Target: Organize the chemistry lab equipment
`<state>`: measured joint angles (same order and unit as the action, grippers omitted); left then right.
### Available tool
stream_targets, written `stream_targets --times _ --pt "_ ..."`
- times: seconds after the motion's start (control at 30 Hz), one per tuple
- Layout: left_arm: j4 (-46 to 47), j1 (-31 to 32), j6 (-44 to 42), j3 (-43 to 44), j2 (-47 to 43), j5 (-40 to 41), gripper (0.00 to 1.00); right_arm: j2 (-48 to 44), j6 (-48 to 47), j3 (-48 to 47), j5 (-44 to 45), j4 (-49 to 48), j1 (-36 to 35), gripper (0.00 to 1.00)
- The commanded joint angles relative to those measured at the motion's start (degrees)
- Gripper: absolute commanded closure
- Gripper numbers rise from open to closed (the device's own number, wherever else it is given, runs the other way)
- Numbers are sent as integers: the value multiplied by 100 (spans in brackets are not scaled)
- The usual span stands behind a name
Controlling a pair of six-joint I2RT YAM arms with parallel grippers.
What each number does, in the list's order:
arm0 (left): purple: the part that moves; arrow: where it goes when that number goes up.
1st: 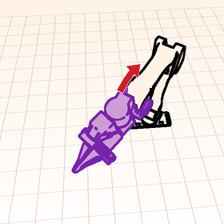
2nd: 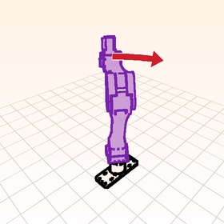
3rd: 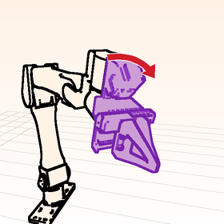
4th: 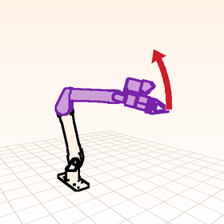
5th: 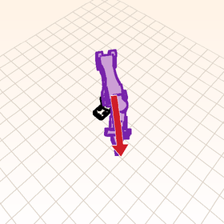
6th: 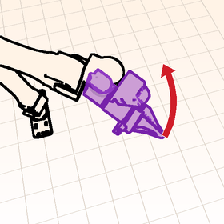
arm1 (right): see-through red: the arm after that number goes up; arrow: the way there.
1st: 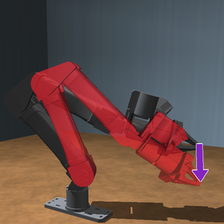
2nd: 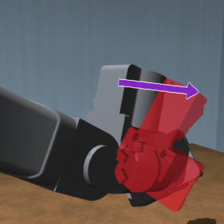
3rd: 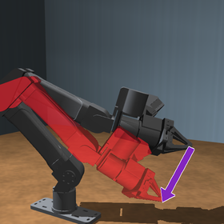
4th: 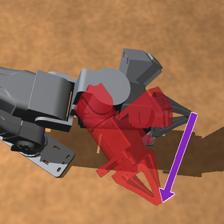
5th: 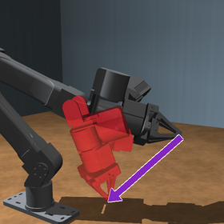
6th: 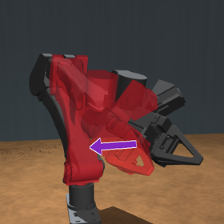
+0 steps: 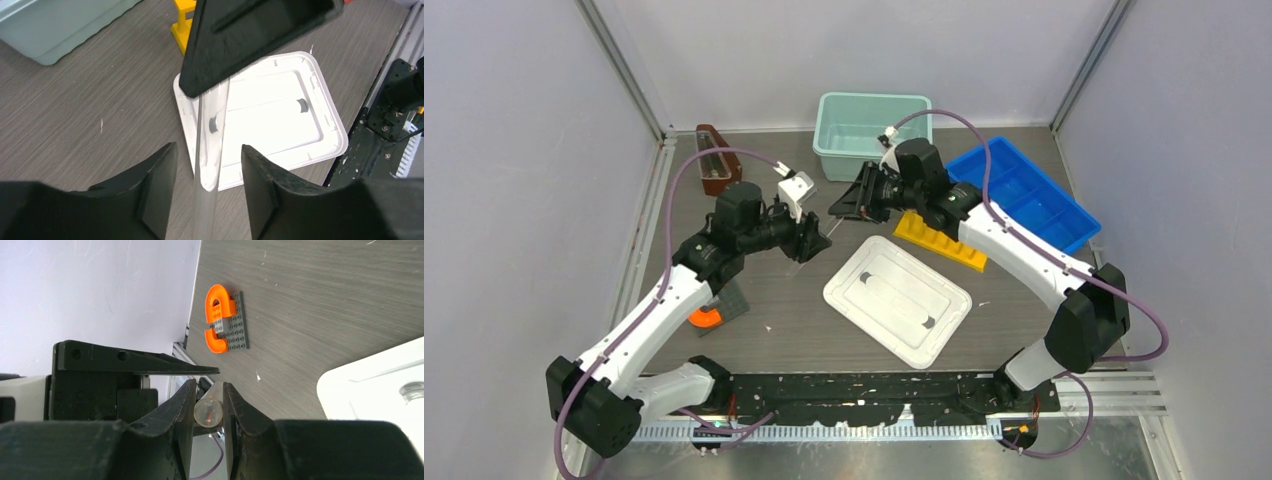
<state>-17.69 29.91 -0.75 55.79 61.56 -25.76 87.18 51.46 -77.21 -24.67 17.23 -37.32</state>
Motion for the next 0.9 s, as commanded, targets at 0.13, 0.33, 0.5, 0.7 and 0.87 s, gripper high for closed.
stream_targets --times 0.13,0.33,0.5,0.7,0.87 --pt "-371 53 -8 355 -136 366 28 -260 -173 -58 440 -232 678 79" --pt "-493 61 43 278 -383 524 0 -446 -905 -595 1106 545 1033 79" --pt "-607 67 310 109 -527 868 0 -624 -1773 -1054 2299 1260 1151 79" --pt "-692 76 260 -121 -595 1247 0 -624 -2629 -1592 3789 1651 1191 79" --pt "-740 85 264 -117 -609 1307 0 -464 -3155 -1974 4588 1686 1192 80"
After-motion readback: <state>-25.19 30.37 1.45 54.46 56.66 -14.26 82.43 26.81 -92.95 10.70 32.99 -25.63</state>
